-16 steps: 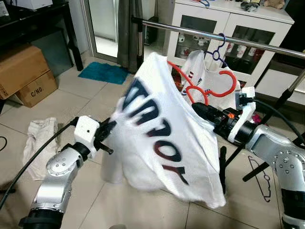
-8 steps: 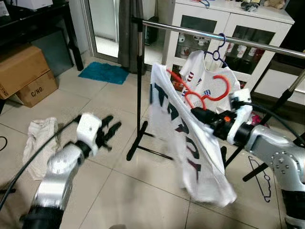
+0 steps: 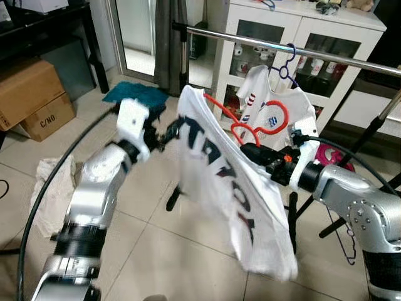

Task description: Hang hanger

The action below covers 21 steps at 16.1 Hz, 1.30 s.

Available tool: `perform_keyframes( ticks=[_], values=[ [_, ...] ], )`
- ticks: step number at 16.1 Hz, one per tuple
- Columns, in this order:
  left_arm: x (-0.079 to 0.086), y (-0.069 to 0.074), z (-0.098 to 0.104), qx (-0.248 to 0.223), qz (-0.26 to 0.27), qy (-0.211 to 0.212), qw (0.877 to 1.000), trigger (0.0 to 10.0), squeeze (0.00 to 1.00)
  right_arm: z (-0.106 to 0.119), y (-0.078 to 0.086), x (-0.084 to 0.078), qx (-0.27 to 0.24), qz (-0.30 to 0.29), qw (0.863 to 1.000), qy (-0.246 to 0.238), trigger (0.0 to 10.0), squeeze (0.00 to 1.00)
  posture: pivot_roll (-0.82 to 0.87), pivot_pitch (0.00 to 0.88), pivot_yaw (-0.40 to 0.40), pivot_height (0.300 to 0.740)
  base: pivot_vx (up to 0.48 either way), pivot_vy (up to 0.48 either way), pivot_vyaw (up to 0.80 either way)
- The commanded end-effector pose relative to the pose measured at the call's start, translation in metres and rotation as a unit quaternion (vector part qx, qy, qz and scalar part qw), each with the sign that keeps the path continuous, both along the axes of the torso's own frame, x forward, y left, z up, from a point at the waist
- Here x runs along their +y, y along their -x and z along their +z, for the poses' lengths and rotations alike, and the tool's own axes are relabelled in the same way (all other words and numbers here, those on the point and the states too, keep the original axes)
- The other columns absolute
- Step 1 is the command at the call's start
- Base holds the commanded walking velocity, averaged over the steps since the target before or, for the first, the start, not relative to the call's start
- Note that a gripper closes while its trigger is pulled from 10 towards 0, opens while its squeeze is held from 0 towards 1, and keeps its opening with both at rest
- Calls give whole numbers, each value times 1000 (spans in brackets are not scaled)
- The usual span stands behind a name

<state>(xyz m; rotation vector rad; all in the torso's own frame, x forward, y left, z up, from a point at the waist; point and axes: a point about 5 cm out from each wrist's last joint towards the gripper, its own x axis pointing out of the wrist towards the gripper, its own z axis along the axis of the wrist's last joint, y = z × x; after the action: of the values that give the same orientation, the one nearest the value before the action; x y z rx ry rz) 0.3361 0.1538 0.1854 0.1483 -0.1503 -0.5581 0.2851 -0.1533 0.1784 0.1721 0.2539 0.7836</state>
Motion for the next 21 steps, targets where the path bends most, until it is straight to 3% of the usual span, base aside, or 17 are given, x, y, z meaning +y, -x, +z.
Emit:
perform_keyframes(
  ticks=[1,2,3,7,9,10,11,12,13,15,16,21],
  values=[
    [-3,-2,-4,11,0,-12,1000,10000,0,14,0,5,-34,16,999,-3,10000,0,74,0,-34,740,0,0,0],
    [0,-6,-3,6,27,-33,999,10000,0,15,1,8,-34,22,999,-10,10000,0,72,0,-26,740,0,0,0],
    [19,-13,-4,0,101,-49,994,10000,0,18,8,11,-34,47,998,-28,10000,0,71,0,-24,740,0,0,0],
    [26,-14,-8,12,87,-45,995,10000,0,22,14,12,-34,79,995,-42,10000,0,71,0,-29,740,0,0,0],
    [19,-14,-7,11,36,-35,999,10000,0,24,17,11,-36,89,995,-40,10000,0,70,0,-31,740,0,0,0],
    [14,-13,-6,10,11,-34,999,7373,0,24,17,10,-36,89,995,-39,10000,0,69,0,-28,740,0,0,0],
    [12,-11,-6,8,0,-34,999,4000,0,24,17,9,-36,86,995,-38,10000,0,67,0,-25,740,0,0,0],
    [11,-11,-6,6,-2,-36,999,2745,0,25,17,9,-36,85,995,-38,10000,0,66,0,-23,740,0,0,0],
    [10,-9,-5,0,-3,-37,999,2706,0,24,18,8,-35,84,995,-38,10000,0,66,0,-21,740,0,0,0],
    [9,-7,-5,-7,-2,-35,999,4078,0,23,19,7,-32,83,995,-36,10000,0,66,0,-20,740,0,0,0],
    [9,-5,-6,-10,6,-37,999,10000,0,22,19,6,-30,83,996,-35,10000,0,67,0,-21,740,0,0,0],
    [12,0,-11,-12,28,-37,999,10000,0,20,19,6,-25,85,995,-33,10000,0,70,0,-28,740,0,0,0]
  ],
)
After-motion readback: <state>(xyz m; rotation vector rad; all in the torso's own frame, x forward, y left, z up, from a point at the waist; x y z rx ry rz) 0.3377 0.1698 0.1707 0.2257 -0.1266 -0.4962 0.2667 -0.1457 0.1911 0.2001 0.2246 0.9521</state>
